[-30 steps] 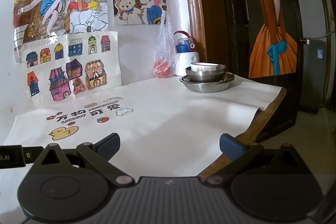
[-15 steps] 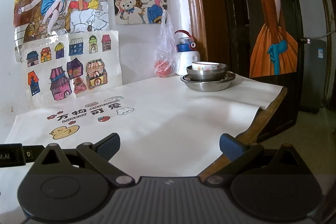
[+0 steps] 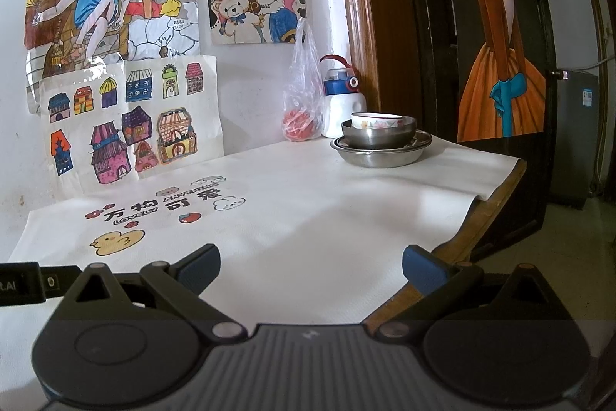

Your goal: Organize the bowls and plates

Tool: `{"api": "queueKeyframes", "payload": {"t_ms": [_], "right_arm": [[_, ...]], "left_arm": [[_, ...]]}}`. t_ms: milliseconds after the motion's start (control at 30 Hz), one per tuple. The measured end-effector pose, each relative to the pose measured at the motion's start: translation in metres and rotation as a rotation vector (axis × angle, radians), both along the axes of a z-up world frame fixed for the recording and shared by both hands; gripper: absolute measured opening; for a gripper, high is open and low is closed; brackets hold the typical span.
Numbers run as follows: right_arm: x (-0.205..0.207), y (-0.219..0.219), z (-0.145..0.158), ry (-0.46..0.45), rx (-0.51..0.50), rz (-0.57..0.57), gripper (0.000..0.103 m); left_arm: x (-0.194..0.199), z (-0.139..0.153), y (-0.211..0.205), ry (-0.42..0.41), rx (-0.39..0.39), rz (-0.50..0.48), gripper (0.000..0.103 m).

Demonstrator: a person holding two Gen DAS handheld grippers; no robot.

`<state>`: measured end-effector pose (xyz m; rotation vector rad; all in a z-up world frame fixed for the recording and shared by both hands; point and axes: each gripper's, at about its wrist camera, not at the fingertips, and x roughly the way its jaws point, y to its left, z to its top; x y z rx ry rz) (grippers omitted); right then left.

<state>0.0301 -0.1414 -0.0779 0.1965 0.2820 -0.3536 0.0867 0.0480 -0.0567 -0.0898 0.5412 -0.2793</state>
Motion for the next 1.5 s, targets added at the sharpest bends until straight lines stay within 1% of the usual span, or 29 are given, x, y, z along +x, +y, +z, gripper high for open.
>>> {"api": "queueKeyframes", "payload": {"t_ms": [1133,1500], "right_arm": [[0.0,0.0003,-0.0011,0.003,0.001,0.002,0.103],[-0.0005,0.0025,-0.0011,0.002,-0.002,0.006,0.103]], "left_arm": [[0.0,0.0,0.0009,0.003,0.0,-0.001,0.102],[-0.0003,0.0005,-0.0013,0.0,-0.004,-0.015,0.102]]}}
